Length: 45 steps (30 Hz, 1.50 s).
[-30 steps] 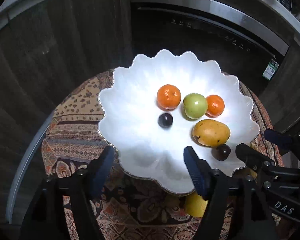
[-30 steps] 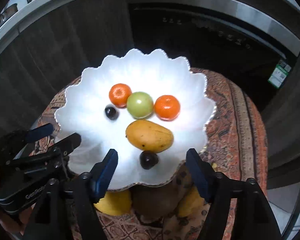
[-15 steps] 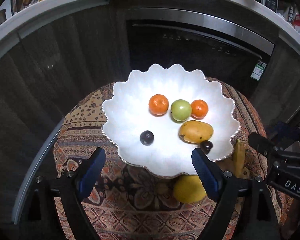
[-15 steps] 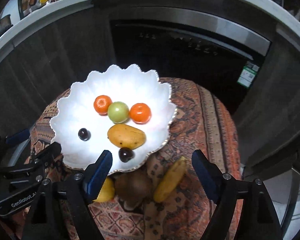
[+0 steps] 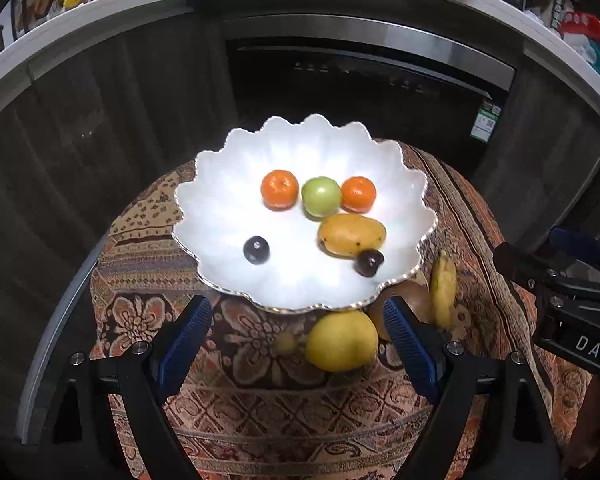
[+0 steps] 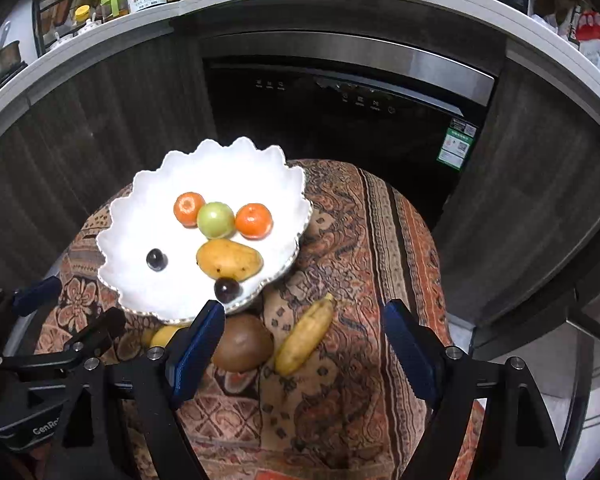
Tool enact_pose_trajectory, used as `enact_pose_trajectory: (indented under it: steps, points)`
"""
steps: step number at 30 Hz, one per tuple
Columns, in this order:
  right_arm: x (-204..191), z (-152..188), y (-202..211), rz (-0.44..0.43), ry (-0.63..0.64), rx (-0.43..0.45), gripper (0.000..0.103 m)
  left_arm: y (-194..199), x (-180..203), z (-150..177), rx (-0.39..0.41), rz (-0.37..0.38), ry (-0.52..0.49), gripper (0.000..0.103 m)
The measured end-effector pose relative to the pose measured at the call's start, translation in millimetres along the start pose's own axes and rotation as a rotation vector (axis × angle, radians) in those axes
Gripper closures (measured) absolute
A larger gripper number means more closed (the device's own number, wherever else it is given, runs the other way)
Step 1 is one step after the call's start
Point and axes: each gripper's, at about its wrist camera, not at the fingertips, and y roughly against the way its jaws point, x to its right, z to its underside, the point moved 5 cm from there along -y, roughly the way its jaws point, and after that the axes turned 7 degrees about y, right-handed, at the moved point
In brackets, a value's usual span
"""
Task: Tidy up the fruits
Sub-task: 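Reach the left tool to the lemon while the right tool approaches the banana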
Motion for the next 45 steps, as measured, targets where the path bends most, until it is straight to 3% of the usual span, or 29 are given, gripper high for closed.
enact_pose_trajectory:
  steps: [11, 18, 38, 45]
  points:
    - [2.6, 30.6, -14.3, -0.007, -0.028, -0.053, 0.021, -18.3, 8.4, 26.2, -0.049, 0.028, -0.033, 0.016]
    - [0.4, 46.6, -27.1, -0.018, -0.039, -0.089, 0.021, -35.7, 12.2, 40.4, -0.090, 0.041, -0.044, 0.024]
    - [5.5, 64.1, -53.5, -0.025, -0.061, -0.148, 0.021, -77.5, 31.2, 55.3, -0.172, 0.081, -0.126, 0.030]
    - [5.9, 68.2, -61.1, -0.023, -0.061, -0.166, 0.021, -92.8, 32.8, 59.0, -0.196, 0.081, -0.133, 0.040]
